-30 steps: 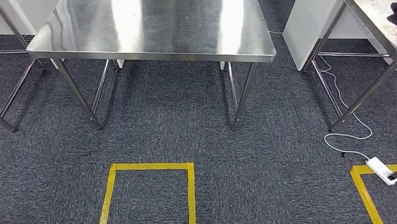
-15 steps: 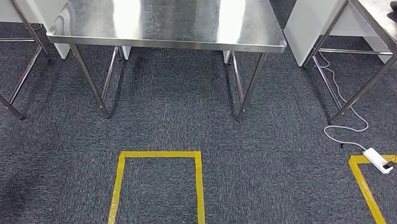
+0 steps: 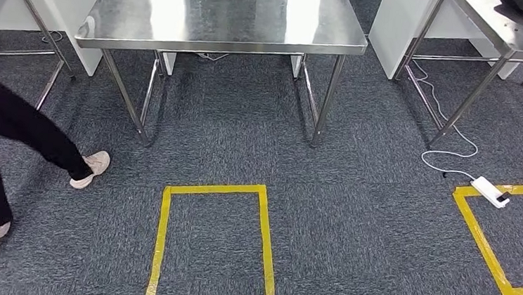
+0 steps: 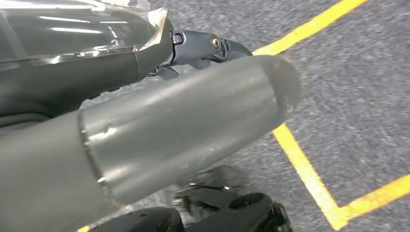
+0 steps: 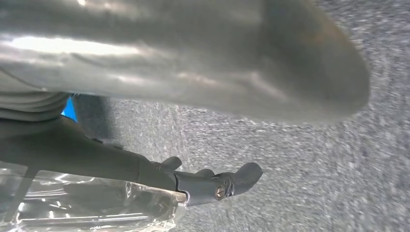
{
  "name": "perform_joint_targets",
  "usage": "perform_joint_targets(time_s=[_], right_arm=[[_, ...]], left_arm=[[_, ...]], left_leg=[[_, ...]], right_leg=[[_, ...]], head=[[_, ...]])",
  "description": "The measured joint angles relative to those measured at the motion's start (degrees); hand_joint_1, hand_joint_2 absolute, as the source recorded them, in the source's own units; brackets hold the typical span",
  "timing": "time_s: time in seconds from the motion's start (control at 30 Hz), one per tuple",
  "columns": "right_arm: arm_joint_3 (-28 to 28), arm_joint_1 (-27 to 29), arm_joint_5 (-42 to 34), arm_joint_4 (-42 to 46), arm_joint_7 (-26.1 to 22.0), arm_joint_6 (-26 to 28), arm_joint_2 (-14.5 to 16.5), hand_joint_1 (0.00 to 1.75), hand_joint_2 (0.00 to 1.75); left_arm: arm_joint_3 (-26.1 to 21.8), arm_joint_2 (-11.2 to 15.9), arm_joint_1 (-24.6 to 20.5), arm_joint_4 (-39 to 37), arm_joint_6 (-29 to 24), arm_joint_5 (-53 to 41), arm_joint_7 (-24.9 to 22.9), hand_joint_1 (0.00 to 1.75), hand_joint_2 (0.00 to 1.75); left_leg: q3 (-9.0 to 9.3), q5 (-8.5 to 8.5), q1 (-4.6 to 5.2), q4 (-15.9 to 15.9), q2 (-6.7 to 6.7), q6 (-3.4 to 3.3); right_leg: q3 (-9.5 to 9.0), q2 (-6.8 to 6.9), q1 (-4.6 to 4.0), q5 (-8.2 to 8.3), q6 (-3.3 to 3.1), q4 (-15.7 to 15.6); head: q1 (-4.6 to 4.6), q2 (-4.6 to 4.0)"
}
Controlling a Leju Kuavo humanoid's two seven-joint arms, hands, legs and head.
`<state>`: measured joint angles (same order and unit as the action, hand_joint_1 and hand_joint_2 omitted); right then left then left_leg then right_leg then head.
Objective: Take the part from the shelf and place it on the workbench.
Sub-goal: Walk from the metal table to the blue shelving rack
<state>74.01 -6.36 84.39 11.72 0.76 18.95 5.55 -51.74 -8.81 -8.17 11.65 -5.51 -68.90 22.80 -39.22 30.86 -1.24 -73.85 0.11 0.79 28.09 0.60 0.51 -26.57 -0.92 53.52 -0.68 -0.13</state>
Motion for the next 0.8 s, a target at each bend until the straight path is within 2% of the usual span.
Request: perform_joint_targets(time_s=[0.03, 0.07, 0.1, 0.13, 0.17, 0.2, 0.23, 0.27, 0.3, 0.37, 0.4, 0.43, 0.47, 0.5, 0.53, 0.57, 0.6, 0.63, 0.67, 0.7, 0.73, 0.77, 0.8], right_arm=[[0.0, 0.01, -0.08, 0.0, 0.0, 0.1, 0.0, 0.0, 0.0], [0.0, 0.01, -0.15, 0.01, 0.0, 0.26, -0.02, 0.0, 0.0], [0.0, 0.0, -0.18, 0.03, 0.01, 0.45, -0.03, 0.0, 0.0], [0.0, -0.01, -0.2, 0.06, 0.01, 0.62, -0.02, 0.0, 0.0], [0.0, -0.08, -0.2, 0.09, 0.02, 0.81, -0.01, 0.0, 0.0], [0.0, -0.11, -0.2, 0.1, 0.02, 0.96, 0.02, 0.0, 0.0], [0.0, -0.09, -0.19, 0.11, 0.02, 1.13, 0.04, 0.0, 0.0], [0.0, -0.07, -0.25, 0.11, 0.02, 1.31, 0.04, 0.0, 0.0], [0.01, 0.04, -0.38, 0.11, 0.02, 1.43, 0.02, 0.0, 0.0], [0.05, 0.17, -0.77, 0.1, -0.01, 1.49, 0.07, 0.0, 0.0], [0.08, 0.21, -0.89, 0.09, -0.18, 1.33, 0.12, 0.0, 0.0], [0.09, 0.21, -0.94, 0.09, -0.48, 1.08, 0.16, 0.0, 0.0], [0.1, 0.2, -0.94, 0.09, -0.87, 0.71, 0.14, 0.0, 0.0], [0.1, 0.2, -0.96, 0.09, -1.28, 0.15, 0.1, 0.0, 0.0], [0.1, 0.2, -0.99, 0.09, -1.58, -0.56, 0.04, 0.0, 0.0], [0.1, 0.18, -0.97, 0.09, -1.81, -1.39, 0.0, 0.0, 0.0], [0.08, 0.14, -0.87, 0.09, -2.01, -2.2, -0.06, 0.0, 0.0], [0.03, 0.12, -0.7, 0.1, -2.19, -2.84, -0.1, 0.0, 0.0], [-0.02, 0.09, -0.5, 0.1, -2.36, -3.26, -0.14, 0.0, 0.0], [-0.07, 0.11, -0.33, 0.11, -2.48, -3.46, -0.15, 0.0, 0.0], [-0.09, 0.19, -0.22, 0.1, -2.55, -3.57, -0.09, 0.0, 0.0], [-0.1, 0.28, -0.12, 0.1, -2.57, -3.64, -0.03, 0.0, 0.0], [-0.11, 0.4, -0.04, 0.09, -2.58, -3.73, 0.03, 0.0, 0.0]], left_arm=[[0.0, 0.01, -0.05, 0.0, -0.01, -0.01, 0.0, 0.0, 0.0], [0.01, -0.03, -0.15, 0.0, -0.02, -0.04, -0.01, 0.0, 0.0], [0.01, -0.07, -0.31, 0.01, -0.01, -0.07, -0.01, 0.0, 0.0], [0.02, -0.1, -0.5, 0.01, -0.01, -0.09, -0.02, 0.0, 0.0], [0.03, -0.14, -0.69, 0.01, -0.01, -0.11, -0.03, 0.0, 0.0], [0.03, -0.13, -0.82, 0.02, -0.01, -0.12, -0.04, 0.0, 0.0], [0.04, -0.1, -0.89, 0.01, -0.02, -0.11, -0.05, 0.0, 0.0], [0.04, -0.1, -0.92, 0.01, -0.02, -0.1, -0.06, 0.0, 0.0], [0.04, -0.08, -0.87, 0.01, -0.03, -0.09, -0.04, 0.0, 0.0], [0.02, -0.05, -0.73, 0.01, -0.06, -0.08, 0.17, 0.0, 0.0], [0.02, -0.02, -0.67, 0.01, -0.08, -0.09, 0.29, 0.0, 0.0], [0.02, -0.02, -0.65, 0.01, -0.12, -0.1, 0.38, 0.0, 0.0], [0.03, -0.02, -0.65, 0.0, -0.16, -0.13, 0.42, 0.0, 0.0], [0.03, -0.02, -0.64, 0.0, -0.19, -0.2, 0.42, 0.0, 0.0], [0.04, -0.01, -0.63, 0.0, -0.21, -0.31, 0.4, 0.0, 0.0], [0.05, 0.01, -0.62, 0.0, -0.2, -0.47, 0.37, 0.0, 0.0], [0.07, -0.02, -0.64, 0.0, -0.16, -0.61, 0.31, 0.0, 0.0], [0.09, -0.05, -0.71, 0.0, -0.11, -0.72, 0.22, 0.0, 0.0], [0.13, -0.09, -0.79, 0.0, -0.07, -0.77, 0.15, 0.0, 0.0], [0.17, -0.13, -0.86, 0.0, -0.04, -0.78, 0.09, 0.0, 0.0], [0.19, -0.11, -0.87, 0.0, -0.04, -0.78, 0.05, 0.0, 0.0], [0.2, -0.04, -0.79, 0.0, -0.04, -0.78, 0.03, 0.0, 0.0], [0.19, 0.04, -0.67, 0.0, -0.04, -0.78, 0.01, 0.0, 0.0]], left_leg=[[1.75, -1.81, -0.46, 0.94, 0.0, 0.42], [4.45, -2.87, -0.9, 3.71, -0.06, 0.82], [7.67, -2.92, -1.2, 7.74, -0.18, 1.09], [10.39, -2.15, -1.31, 11.46, -0.32, 1.13], [12.18, -1.16, -1.25, 14.29, -0.45, 1.05], [12.84, -0.49, -0.98, 15.93, -0.52, 0.81], [12.51, -0.32, -0.76, 16.36, -0.48, 0.3], [11.88, -0.59, -0.58, 16.61, -0.39, -0.31], [11.17, -1.02, -0.43, 16.83, -0.28, -1.14], [9.49, -2.23, -0.11, 17.0, -0.11, -2.72], [8.65, -2.87, 0.11, 17.0, -0.05, -3.17], [7.83, -3.52, 0.34, 16.99, 0.02, -3.4], [6.96, -4.22, 0.56, 16.98, 0.11, -3.49], [6.08, -4.91, 0.76, 16.95, 0.21, -3.49], [5.24, -5.58, 0.91, 16.92, 0.27, -3.45], [4.53, -6.23, 1.01, 16.89, 0.17, -3.33], [3.95, -6.77, 1.11, 16.85, 0.04, -3.13], [3.57, -7.27, 1.22, 16.81, -0.11, -2.88], [3.27, -7.75, 1.3, 16.76, -0.27, -2.56], [3.03, -8.21, 1.36, 16.74, -0.33, -2.25], [2.86, -8.64, 1.4, 16.71, -0.44, -1.95], [2.61, -8.73, 1.33, 16.49, -0.55, -1.66], [2.27, -8.06, 1.23, 15.78, -0.61, -1.4]], right_leg=[[1.09, -0.01, 0.24, 0.5, 0.38, 0.59], [2.16, -0.02, 0.41, 0.89, 0.79, 1.29], [3.21, -0.02, 0.47, 1.19, 1.16, 2.13], [4.06, -0.01, 0.47, 1.53, 1.62, 2.81], [4.74, 0.0, 0.41, 1.94, 2.21, 3.31], [5.36, 0.01, 0.39, 2.44, 2.84, 3.6], [5.97, 0.01, 0.33, 2.95, 3.55, 3.66], [6.68, -0.03, 0.43, 2.91, 3.97, 3.99], [7.64, -0.07, 0.5, 1.98, 3.99, 4.93], [9.9, -0.15, 0.7, -2.38, 3.17, 9.86], [11.03, -0.19, 0.66, -4.68, 2.8, 13.47], [11.83, -0.24, 0.62, -6.04, 2.76, 17.03], [12.13, -0.29, 0.55, -6.12, 3.08, 19.7], [11.64, -0.34, 0.45, -5.05, 3.59, 20.86], [10.18, -0.37, 0.31, -3.45, 4.05, 20.22], [7.65, -0.56, 0.14, -2.17, 4.19, 17.66], [4.06, -0.99, -0.06, -1.88, 3.85, 13.58], [0.61, -1.42, -0.32, -2.55, 3.25, 8.89], [-1.93, -1.81, -0.58, -3.72, 2.56, 4.9], [-3.34, -1.94, -0.8, -4.71, 2.01, 2.33], [-3.5, -1.76, -0.83, -5.11, 1.67, 1.11], [-3.32, -1.43, -0.51, -5.02, 1.39, 0.89], [-3.22, -1.08, -0.17, -4.7, 1.03, 0.88]], head=[[-0.01, 0.0], [-0.04, 0.0], [-0.1, 0.0], [-0.14, 0.0], [-0.21, 0.0], [-0.22, 0.0], [-0.2, 0.0], [-0.21, 0.0], [-0.15, 0.0], [-0.06, 0.0], [-0.01, 0.0], [0.02, 0.0], [0.02, 0.0], [0.02, 0.0], [0.01, 0.0], [0.02, 0.0], [-0.01, 0.0], [-0.04, 0.0], [-0.04, 0.0], [-0.07, 0.0], [-0.04, 0.0], [-0.03, 0.0], [-0.09, 0.0]])
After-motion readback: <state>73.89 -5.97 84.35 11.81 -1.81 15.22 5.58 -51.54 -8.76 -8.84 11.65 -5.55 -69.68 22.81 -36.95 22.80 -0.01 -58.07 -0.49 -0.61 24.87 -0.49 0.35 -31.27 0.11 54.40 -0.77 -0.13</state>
